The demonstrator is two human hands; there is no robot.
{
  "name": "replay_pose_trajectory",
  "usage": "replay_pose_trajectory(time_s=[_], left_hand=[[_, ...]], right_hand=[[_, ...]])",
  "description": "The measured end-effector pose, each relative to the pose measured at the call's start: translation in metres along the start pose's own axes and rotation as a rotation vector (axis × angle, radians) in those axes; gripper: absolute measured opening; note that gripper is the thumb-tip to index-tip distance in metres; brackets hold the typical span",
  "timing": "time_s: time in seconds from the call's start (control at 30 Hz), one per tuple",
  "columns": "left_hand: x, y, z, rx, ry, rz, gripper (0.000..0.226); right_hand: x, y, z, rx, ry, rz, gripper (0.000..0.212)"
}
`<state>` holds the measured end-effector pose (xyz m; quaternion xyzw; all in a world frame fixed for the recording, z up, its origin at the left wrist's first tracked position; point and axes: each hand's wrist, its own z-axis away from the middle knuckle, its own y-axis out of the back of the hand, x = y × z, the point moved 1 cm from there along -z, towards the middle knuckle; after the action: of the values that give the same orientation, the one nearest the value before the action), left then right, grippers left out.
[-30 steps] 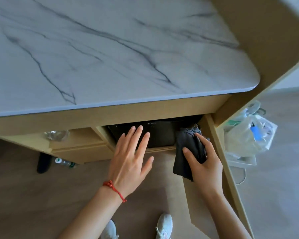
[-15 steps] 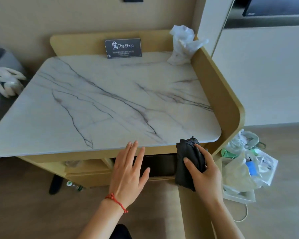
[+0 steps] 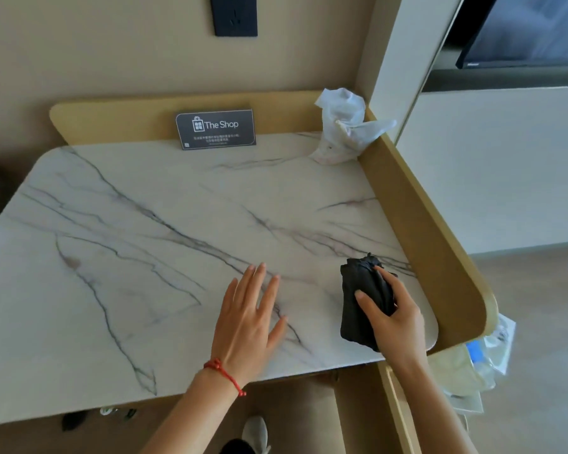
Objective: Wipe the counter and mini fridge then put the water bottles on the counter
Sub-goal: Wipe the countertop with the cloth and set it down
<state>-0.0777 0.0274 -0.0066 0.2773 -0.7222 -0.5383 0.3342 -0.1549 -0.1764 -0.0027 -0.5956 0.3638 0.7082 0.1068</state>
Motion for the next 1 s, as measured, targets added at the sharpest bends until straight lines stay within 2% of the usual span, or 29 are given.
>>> replay_pose_trajectory(time_s=[0.23,0.53,0.83,1.0], left_hand=[[-0.014,-0.015,-0.052,-0.066,-0.037,0.025,0.055],[-0.001,-0.032,-0.076,-0.119,0.093,0.025,0.056],[0.015,-0.041,-0.068,-0.144,0.191,0.012,0.058],[0.021,-0.034,-0.063,-0.121,0.234,0.016,0.058]], right_hand=[[-0.001,-0.009,-0.056,-0.037,-0.063,-0.012,0.053],[0.012,-0.004,-0.097,-0.098,-0.086,0.074,0.053],[0.013,-0.007,-0.099,-0.113,0.048,0.6,0.058],[0.012,-0.002,-0.097,-0.041,0.091,0.754,0.061]])
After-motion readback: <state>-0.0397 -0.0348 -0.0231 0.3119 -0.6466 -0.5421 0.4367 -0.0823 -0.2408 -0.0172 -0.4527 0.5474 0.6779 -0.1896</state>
